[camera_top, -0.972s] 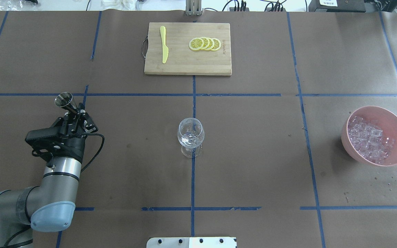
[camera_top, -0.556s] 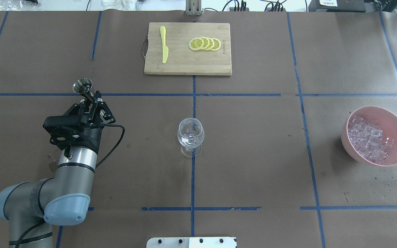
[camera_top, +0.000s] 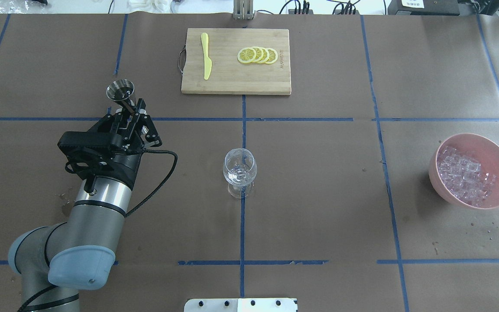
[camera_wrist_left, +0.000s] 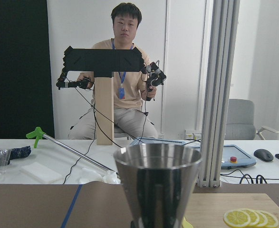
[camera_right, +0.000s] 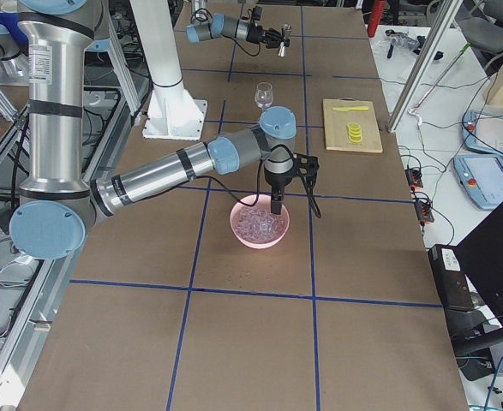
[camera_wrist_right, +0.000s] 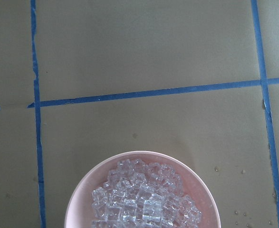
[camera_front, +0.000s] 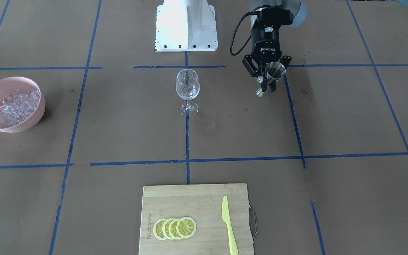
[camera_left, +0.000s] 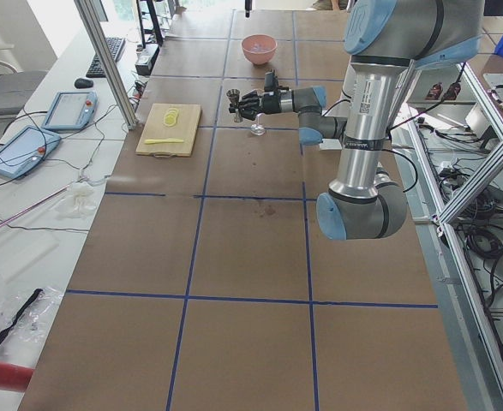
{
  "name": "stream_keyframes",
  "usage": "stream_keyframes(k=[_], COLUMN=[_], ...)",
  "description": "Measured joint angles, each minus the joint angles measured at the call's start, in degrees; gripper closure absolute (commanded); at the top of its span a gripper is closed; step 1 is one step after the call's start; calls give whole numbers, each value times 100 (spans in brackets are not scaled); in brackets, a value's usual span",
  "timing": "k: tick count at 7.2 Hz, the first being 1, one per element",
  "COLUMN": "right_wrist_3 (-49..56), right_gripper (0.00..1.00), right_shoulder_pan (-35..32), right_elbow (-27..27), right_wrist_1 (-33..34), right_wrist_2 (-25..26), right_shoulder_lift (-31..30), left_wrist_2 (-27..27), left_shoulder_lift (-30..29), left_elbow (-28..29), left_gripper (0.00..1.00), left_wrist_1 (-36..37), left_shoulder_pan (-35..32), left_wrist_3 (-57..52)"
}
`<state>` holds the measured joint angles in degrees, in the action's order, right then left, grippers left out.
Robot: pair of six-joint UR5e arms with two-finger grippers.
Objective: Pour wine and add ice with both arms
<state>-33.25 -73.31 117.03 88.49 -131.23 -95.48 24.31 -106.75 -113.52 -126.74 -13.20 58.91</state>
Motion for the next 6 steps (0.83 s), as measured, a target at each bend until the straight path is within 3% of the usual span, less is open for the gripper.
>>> stream_keyframes(k=[4,6], right_wrist_3=[-926,-1080], right_gripper=[0,0], right_shoulder_pan=[473,616], right_elbow=[-101,-188], right_wrist_1=[-1437,-1700], right_wrist_2=[208,319], right_shoulder_lift=[-560,-622], left_wrist_2=[593,861], left_shoulder_lift=[-537,-727], left_elbow=[-12,16], left_gripper=[100,100], left_wrist_1=[-17,-11], left_shoulder_pan=[73,199], left_wrist_3=[-1051,-1533])
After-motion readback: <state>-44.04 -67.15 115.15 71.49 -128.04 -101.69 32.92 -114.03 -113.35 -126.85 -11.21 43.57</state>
